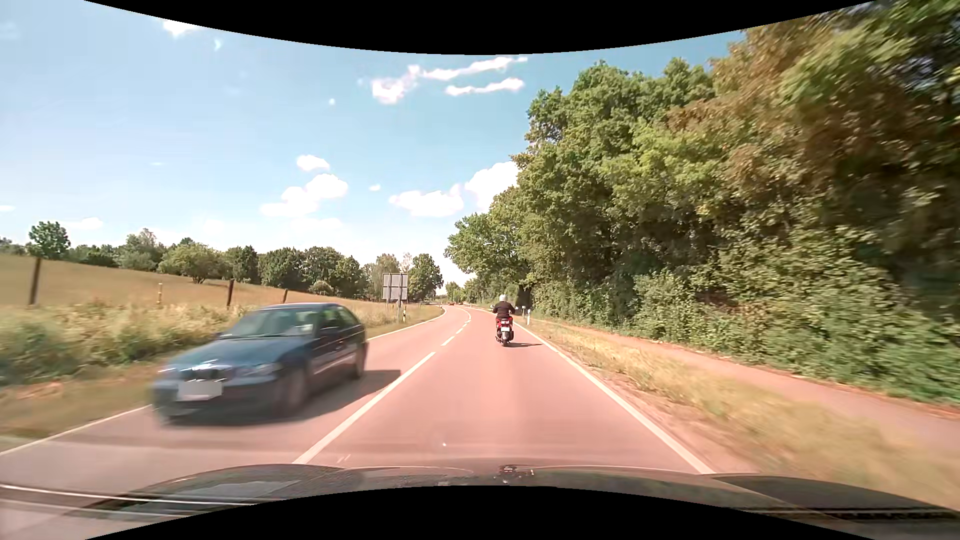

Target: Follow the waypoints while adhering to traffic rules and regulations

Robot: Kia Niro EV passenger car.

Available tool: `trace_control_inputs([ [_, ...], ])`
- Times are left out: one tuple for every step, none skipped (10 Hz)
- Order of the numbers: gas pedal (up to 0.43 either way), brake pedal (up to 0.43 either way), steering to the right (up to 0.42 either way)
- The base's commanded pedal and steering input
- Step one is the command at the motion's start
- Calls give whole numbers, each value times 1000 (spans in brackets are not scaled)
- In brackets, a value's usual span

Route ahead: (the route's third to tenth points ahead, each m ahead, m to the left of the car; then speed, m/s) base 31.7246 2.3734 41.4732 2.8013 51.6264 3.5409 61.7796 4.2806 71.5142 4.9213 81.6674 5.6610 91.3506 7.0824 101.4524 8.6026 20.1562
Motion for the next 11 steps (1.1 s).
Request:
trace_control_inputs([
  [220,12,-11],
  [220,12,-11],
  [220,12,-11],
  [209,12,-10],
  [189,12,-9],
  [169,12,-9],
  [150,12,-9],
  [150,12,-9],
  [150,12,-9],
  [150,12,-9],
  [150,12,-9],
])
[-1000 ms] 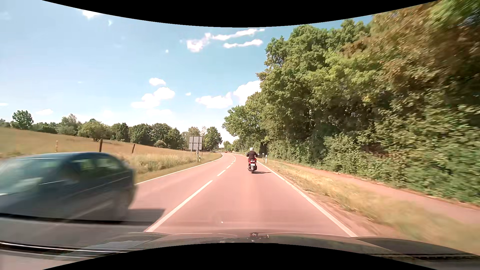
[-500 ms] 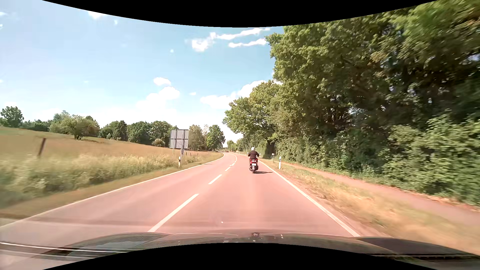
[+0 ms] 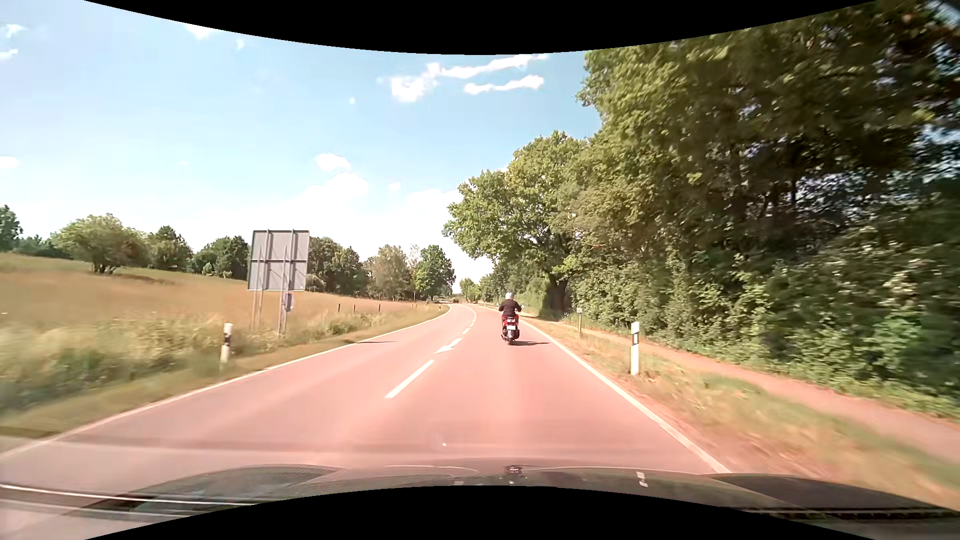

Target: Follow the waypoints while adhering to traffic rules and regulations

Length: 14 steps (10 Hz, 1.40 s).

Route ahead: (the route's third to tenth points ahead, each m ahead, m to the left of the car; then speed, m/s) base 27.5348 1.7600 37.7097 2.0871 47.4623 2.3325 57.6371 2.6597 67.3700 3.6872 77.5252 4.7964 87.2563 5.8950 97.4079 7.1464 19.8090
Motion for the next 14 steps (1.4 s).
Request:
trace_control_inputs([
  [150,12,-9],
  [150,12,-9],
  [150,12,-8],
  [150,12,-7],
  [150,12,-7],
  [157,12,-7],
  [157,12,-7],
  [169,12,-6],
  [197,12,-5],
  [197,12,-5],
  [209,12,-5],
  [220,12,-5],
  [220,12,-5],
  [220,12,-5],
])
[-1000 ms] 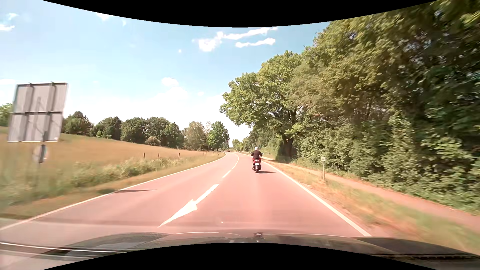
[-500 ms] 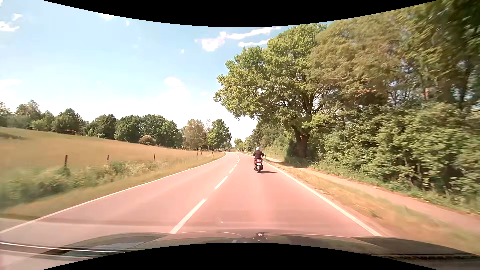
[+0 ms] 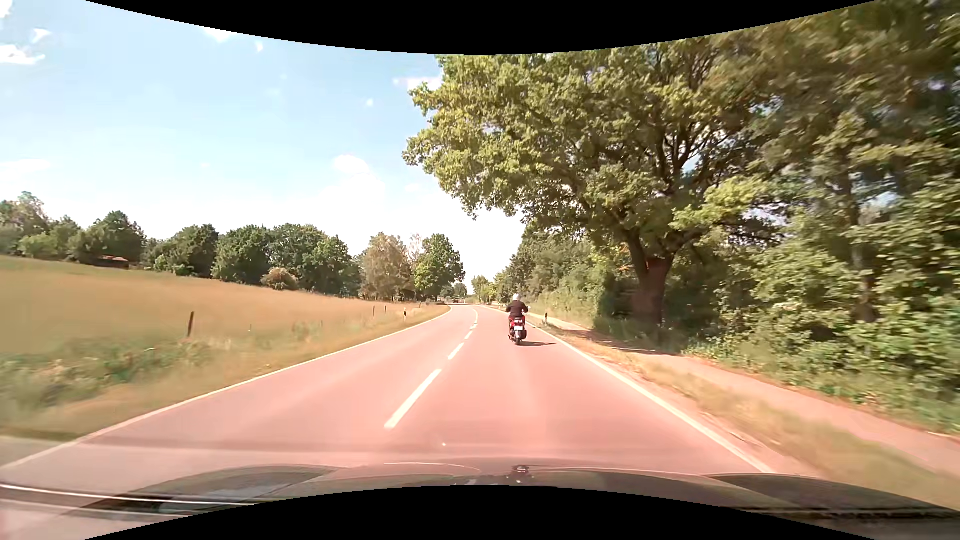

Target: Follow the waypoints while adhering to traffic rules and regulations

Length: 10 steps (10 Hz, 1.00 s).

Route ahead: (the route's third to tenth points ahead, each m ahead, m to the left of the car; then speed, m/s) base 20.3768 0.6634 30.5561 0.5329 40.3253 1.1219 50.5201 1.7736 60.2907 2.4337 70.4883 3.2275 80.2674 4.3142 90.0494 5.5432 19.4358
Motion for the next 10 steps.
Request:
trace_control_inputs([
  [228,12,-5],
  [228,12,-5],
  [240,12,-5],
  [240,12,-5],
  [240,12,-5],
  [240,12,-5],
  [248,12,-5],
  [248,12,-6],
  [248,12,-6],
  [260,12,-7],
])
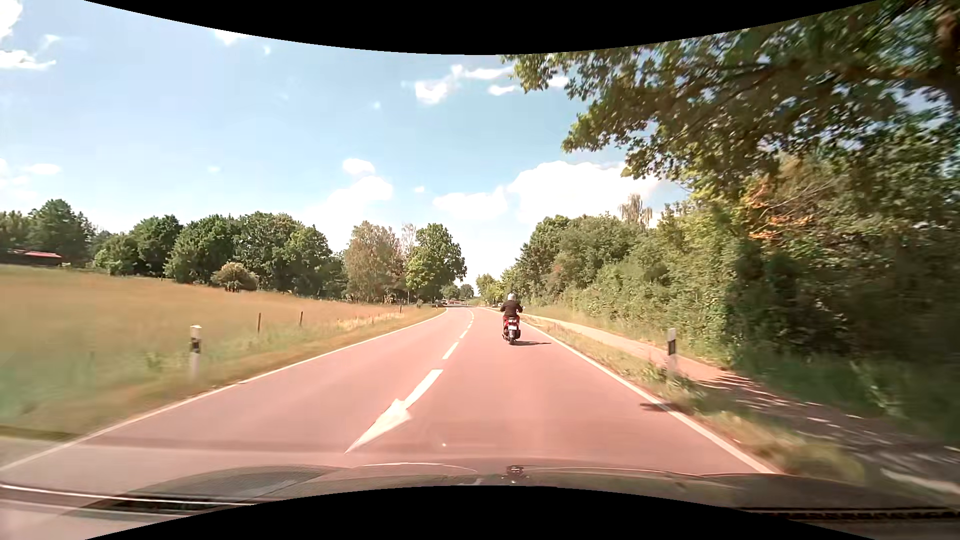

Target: Follow the waypoints while adhering to traffic rules and regulations

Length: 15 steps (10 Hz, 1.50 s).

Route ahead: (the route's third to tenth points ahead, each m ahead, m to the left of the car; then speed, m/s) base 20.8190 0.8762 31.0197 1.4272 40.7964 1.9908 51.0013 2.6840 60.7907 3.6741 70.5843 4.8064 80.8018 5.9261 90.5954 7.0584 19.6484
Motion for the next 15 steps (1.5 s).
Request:
trace_control_inputs([
  [260,12,-7],
  [260,12,-8],
  [260,12,-8],
  [260,12,-9],
  [260,12,-9],
  [260,12,-9],
  [260,6,-9],
  [260,12,-9],
  [260,12,-9],
  [260,12,-9],
  [260,12,-9],
  [260,12,-9],
  [260,12,-9],
  [260,6,-9],
  [260,12,-9],
])
